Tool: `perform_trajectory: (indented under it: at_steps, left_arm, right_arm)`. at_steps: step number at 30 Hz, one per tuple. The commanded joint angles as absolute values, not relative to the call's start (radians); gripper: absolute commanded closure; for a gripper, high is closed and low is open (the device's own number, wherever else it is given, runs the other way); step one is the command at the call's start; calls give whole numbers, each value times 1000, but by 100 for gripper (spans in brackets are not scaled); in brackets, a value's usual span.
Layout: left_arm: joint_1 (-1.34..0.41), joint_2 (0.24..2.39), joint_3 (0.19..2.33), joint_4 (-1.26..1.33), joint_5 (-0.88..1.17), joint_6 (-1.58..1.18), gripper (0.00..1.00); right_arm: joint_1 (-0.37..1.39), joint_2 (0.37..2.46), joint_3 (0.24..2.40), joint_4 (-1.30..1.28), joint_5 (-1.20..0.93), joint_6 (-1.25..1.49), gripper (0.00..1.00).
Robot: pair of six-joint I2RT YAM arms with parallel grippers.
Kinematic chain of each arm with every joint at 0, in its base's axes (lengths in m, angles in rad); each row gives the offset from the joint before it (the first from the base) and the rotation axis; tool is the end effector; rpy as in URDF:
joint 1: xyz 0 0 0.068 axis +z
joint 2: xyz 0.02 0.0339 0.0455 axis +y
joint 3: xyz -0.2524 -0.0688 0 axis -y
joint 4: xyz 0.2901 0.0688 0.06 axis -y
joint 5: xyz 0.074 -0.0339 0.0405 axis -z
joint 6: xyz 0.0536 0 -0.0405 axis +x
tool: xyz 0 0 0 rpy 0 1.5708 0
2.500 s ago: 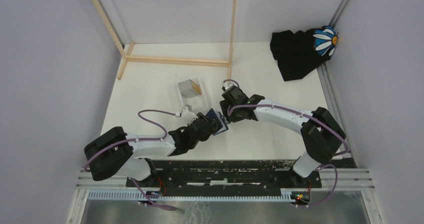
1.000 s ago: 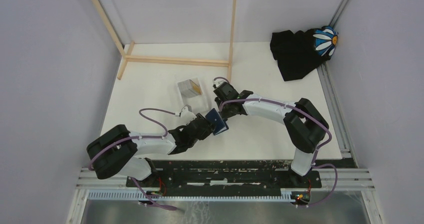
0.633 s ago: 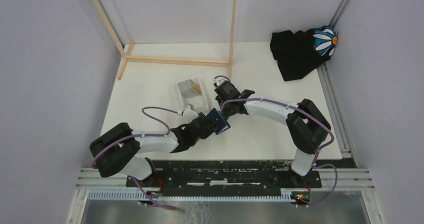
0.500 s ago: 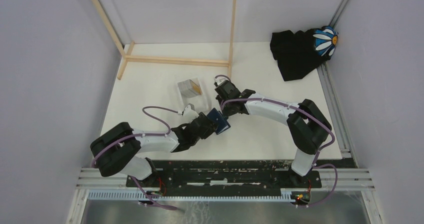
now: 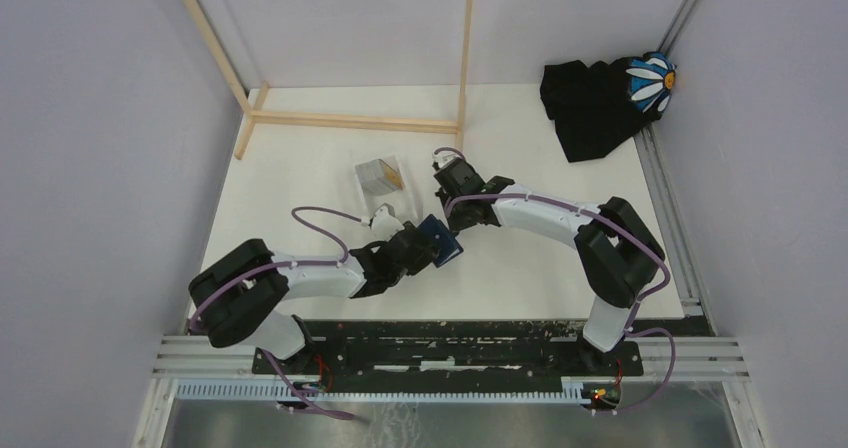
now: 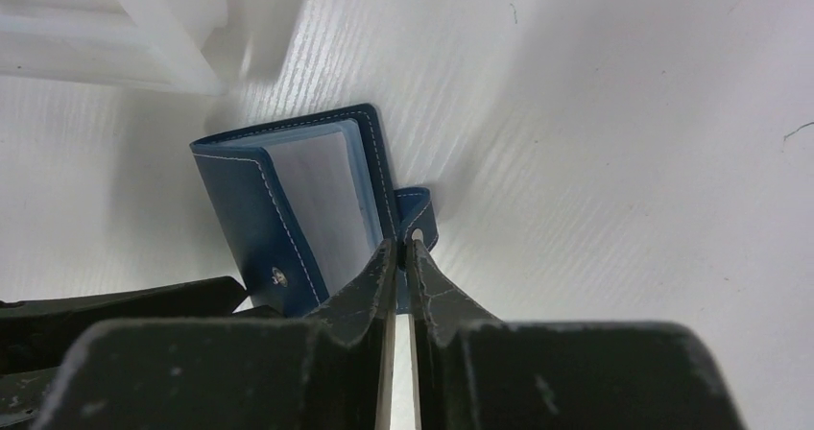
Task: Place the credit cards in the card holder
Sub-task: Close the card holder at the center of the board.
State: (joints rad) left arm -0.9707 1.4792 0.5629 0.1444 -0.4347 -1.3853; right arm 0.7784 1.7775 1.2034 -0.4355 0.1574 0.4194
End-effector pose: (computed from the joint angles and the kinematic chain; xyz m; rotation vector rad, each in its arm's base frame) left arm 0.1931 -0.2422 0.0857 -0.6993 2.2586 -0.7191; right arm 0.3018 0.2858 0.1459 -0.4030 2.5497 0.2512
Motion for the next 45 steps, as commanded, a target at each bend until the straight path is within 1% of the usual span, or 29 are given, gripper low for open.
perform_trajectory:
  at_steps: [1,7,18,30,45]
  left_arm:
    - [-967,1502,626,84,-448,-1315,55]
    - [-968,1540,711,-8,-460,-1280,53]
    - [-967,1612,835,-144,-483,-1241,51]
    - [-967,1666,908,-257,-483,-1243,50]
    - [-968,1698,934,-283,-474,-1264,50]
  right_arm:
    - [764,1753,1201,-425,142,403,90]
    - [758,1743,1201,-423,129,394,99]
    - [740,1737,1179,-407,112,390,99]
    - [718,1679,1142,-384,137,404,99]
    - [718,1686,1109,-343,39,450,99]
